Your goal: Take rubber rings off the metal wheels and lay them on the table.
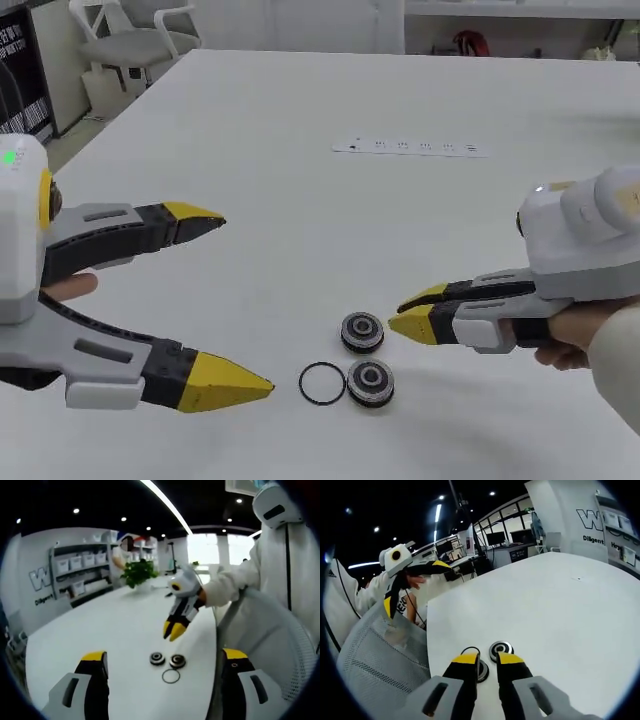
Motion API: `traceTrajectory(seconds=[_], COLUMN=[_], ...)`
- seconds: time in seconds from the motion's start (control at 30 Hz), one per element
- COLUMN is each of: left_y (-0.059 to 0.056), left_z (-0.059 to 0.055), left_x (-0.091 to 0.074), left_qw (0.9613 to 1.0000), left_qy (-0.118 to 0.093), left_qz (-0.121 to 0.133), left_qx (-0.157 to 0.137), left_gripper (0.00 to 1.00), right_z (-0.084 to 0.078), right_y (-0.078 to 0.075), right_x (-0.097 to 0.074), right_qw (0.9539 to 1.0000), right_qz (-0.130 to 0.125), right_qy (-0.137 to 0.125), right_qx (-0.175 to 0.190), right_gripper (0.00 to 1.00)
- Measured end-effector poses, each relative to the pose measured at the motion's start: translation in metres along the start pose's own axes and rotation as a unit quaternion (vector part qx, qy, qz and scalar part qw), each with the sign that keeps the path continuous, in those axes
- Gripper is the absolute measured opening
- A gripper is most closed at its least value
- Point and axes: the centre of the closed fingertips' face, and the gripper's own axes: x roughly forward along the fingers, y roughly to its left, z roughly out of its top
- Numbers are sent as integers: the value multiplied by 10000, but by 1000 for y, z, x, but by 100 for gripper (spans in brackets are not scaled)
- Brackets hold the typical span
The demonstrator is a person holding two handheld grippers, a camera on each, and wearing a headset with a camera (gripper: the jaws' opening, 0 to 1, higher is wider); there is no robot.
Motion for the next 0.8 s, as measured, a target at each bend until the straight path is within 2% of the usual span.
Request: traceTrajectory(seconds=[0.1,0.13,0.33,0.4,0.6,0.73,0.8], left_y=[-1,-2,-1,0,0,1,1], left_z=[9,16,43,49,57,62,59], left_x=[4,5,11,15,30,46,57], left_qw=[9999,9998,9986,9981,9970,9958,9956], left_qy=[-33,-119,-318,-365,-422,-586,-577], left_qz=[-81,-144,-287,-341,-495,-579,-636], left_qx=[61,104,320,368,426,401,364], left_gripper=[95,95,94,93,92,88,85], right_z=[-2,-4,-9,-10,-10,-13,-14], right_y=[-1,-1,-2,-4,-4,-4,-3], right_x=[-2,-2,-5,-5,-7,-6,-6], right_qw=[10000,10000,9999,9999,9999,9999,9998], right_qz=[21,35,57,52,87,128,161], right_qy=[31,46,102,97,48,65,78], right_qx=[-18,-21,-51,-50,-68,-81,-80], right_gripper=[11,12,12,12,13,12,12])
